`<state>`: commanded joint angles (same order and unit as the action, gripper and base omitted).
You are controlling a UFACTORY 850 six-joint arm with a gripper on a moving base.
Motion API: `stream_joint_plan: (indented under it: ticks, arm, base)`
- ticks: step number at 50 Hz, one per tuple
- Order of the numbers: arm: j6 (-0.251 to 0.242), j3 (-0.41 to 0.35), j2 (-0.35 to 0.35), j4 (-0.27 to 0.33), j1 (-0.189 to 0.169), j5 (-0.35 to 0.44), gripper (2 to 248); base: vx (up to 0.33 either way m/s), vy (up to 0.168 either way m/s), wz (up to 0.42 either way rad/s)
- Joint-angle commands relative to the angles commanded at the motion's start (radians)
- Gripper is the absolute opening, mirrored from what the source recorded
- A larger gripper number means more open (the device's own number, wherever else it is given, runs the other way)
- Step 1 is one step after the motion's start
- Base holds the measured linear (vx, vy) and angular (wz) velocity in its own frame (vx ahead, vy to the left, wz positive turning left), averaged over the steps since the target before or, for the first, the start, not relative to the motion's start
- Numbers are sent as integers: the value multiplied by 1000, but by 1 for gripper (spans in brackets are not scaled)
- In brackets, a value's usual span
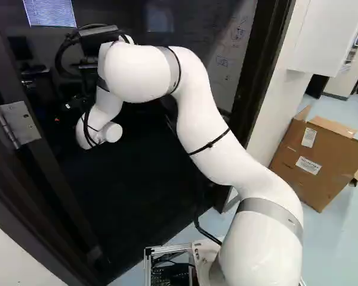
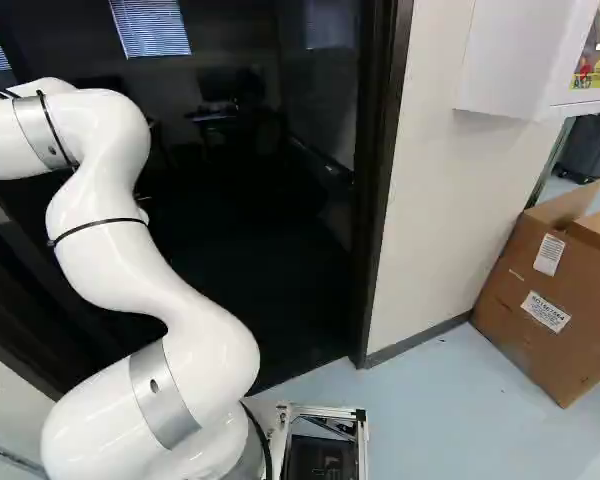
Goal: Open the door and move inside
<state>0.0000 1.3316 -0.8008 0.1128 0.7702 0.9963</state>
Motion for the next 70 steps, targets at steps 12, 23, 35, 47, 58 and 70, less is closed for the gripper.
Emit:
stream_joint_plan:
  ticks: [12,23,35,47,58,70]
  arm:
    - [0,-60,42,-52,-20,0,247]
    - [0,-112,79,-94,-39,0,247]
    - [0,-165,117,-130,-60,0,247]
    - [0,-215,154,-159,-83,0,247]
    - [0,-259,186,-180,-104,0,247]
    - [0,-303,218,-198,-128,0,247]
  base:
    - [0,0,0]
    - [0,0,0]
    - [0,0,0]
    - [0,0,0]
    - [0,0,0]
    - [0,0,0]
